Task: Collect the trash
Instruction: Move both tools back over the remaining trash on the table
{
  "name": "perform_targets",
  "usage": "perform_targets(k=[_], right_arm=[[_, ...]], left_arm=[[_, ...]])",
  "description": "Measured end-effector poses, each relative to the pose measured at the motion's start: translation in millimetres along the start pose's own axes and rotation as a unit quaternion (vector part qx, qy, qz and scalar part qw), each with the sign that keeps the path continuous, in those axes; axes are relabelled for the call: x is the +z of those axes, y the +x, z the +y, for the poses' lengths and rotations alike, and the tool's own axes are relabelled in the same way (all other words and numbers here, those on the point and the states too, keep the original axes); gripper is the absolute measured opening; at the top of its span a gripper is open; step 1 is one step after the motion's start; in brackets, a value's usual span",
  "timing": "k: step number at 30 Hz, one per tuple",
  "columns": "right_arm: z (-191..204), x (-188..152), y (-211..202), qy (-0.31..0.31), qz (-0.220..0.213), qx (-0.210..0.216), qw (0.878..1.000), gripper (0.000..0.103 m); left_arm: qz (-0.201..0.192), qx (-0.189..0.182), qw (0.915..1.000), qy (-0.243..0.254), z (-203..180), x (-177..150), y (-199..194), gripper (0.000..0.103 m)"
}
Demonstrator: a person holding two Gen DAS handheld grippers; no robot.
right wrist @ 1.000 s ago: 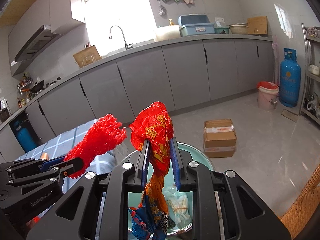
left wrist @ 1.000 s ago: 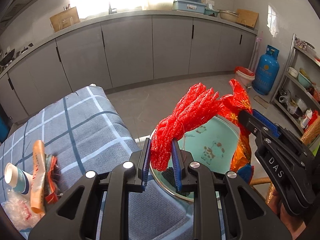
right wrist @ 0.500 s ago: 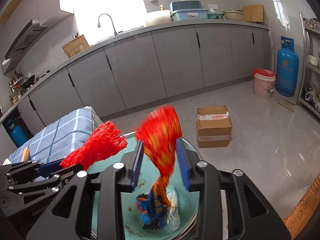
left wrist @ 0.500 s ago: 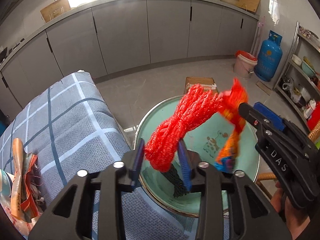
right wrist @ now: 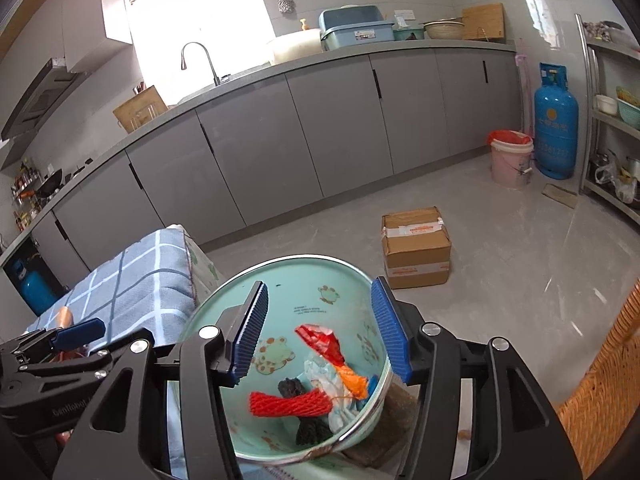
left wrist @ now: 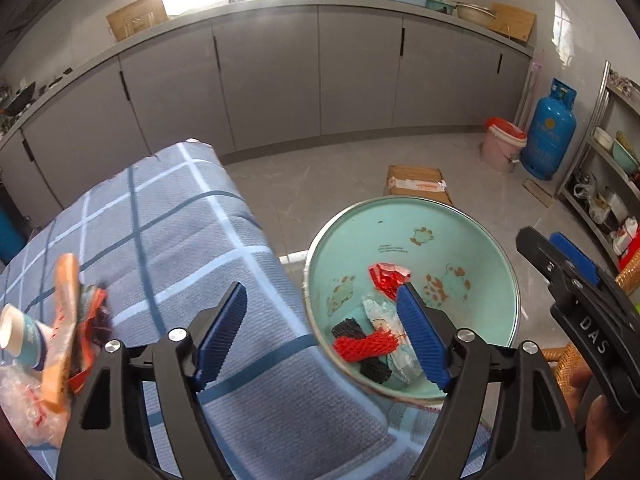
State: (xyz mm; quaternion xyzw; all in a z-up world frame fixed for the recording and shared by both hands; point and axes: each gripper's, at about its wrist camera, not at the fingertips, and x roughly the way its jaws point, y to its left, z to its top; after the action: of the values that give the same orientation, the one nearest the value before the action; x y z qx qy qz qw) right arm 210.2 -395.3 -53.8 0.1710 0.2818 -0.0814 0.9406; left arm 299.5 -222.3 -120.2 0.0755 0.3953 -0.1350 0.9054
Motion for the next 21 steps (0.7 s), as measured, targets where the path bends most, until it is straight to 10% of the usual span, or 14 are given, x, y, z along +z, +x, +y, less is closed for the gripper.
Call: perform_targets(k=[21], right_arm=[[121.5,-71.1,-55.0,-0.071,0.05,0.088,0.992,0.064]], left_arm=[[-0.076,0.067,0.9948,-0.015,89.2,-71.1,-131.9,0.09]])
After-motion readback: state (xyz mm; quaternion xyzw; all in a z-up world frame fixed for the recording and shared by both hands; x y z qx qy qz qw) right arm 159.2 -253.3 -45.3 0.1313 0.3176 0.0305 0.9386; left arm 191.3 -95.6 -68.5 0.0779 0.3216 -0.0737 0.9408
